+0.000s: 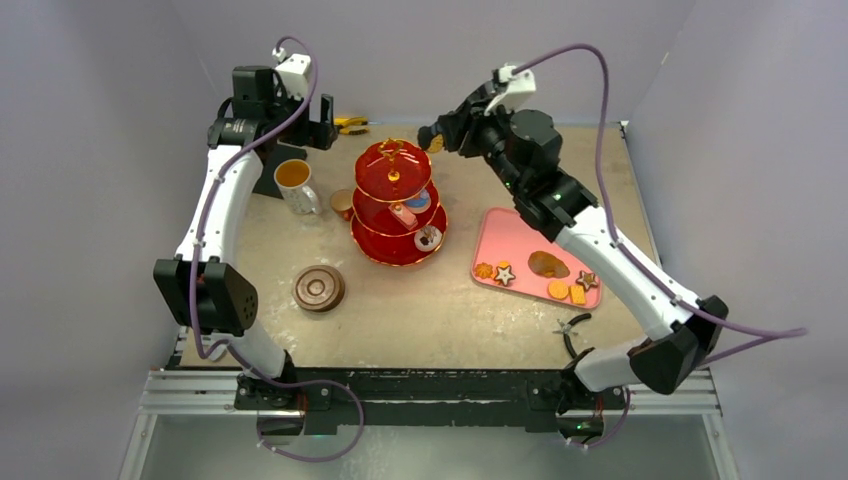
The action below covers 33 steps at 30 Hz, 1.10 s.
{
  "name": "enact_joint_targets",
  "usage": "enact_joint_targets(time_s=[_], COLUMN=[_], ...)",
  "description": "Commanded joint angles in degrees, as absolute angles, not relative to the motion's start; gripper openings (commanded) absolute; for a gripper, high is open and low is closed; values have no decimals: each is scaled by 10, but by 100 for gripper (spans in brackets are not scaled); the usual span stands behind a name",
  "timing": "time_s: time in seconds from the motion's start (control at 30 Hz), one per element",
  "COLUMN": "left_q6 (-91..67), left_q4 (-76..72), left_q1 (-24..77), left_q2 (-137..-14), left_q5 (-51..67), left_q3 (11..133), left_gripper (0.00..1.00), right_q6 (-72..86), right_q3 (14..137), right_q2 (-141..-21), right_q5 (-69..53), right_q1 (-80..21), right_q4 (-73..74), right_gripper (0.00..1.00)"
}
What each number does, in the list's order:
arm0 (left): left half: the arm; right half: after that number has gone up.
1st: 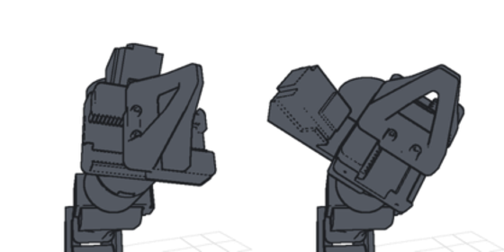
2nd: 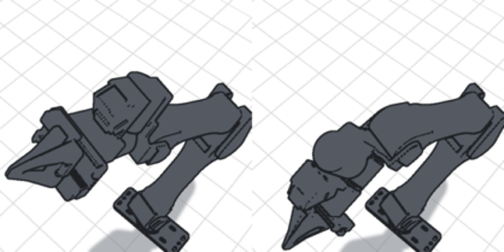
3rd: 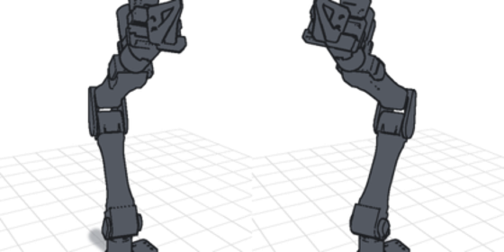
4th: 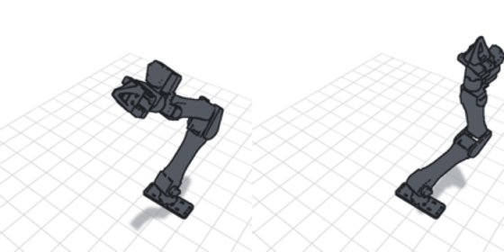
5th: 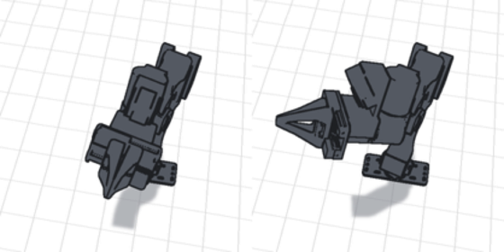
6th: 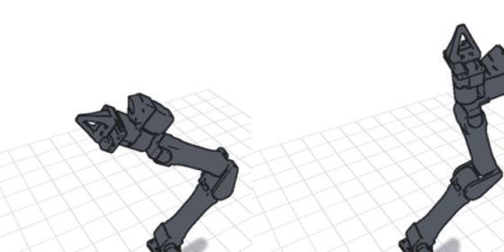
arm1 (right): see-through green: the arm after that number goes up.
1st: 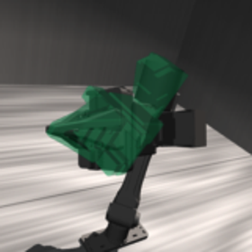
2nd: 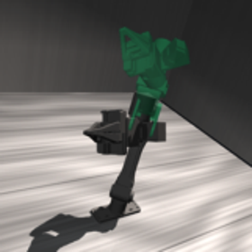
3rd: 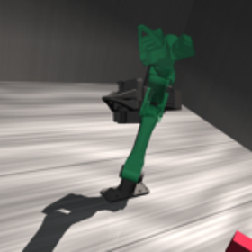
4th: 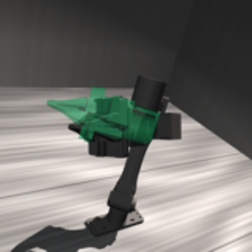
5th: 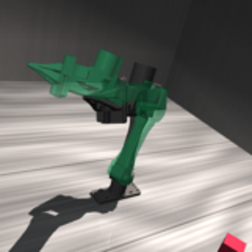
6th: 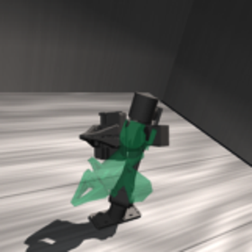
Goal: Serve the afternoon tea
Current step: Place the desert on the desert table.
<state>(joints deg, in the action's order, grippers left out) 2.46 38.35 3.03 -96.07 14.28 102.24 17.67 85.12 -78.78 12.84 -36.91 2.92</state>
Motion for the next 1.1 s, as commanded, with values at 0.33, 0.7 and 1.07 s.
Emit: enact_joint_targets(time_s=[0.33,0.7,1.07], left_q6=[12,14,15], left_q4=[364,366,366], left_q1=[26,26,26], left_q2=[-929,-922,-922], left_q5=[139,125,123], left_q3=[1018,1019,1019], left_gripper=[99,99,99], right_q6=[143,142,157], right_q3=[890,869,844], right_q2=[-838,-828,-779], right_q5=[136,141,142], right_q1=[-428,-430,-430], right_q4=[40,26,31], right_gripper=[41,58,56])
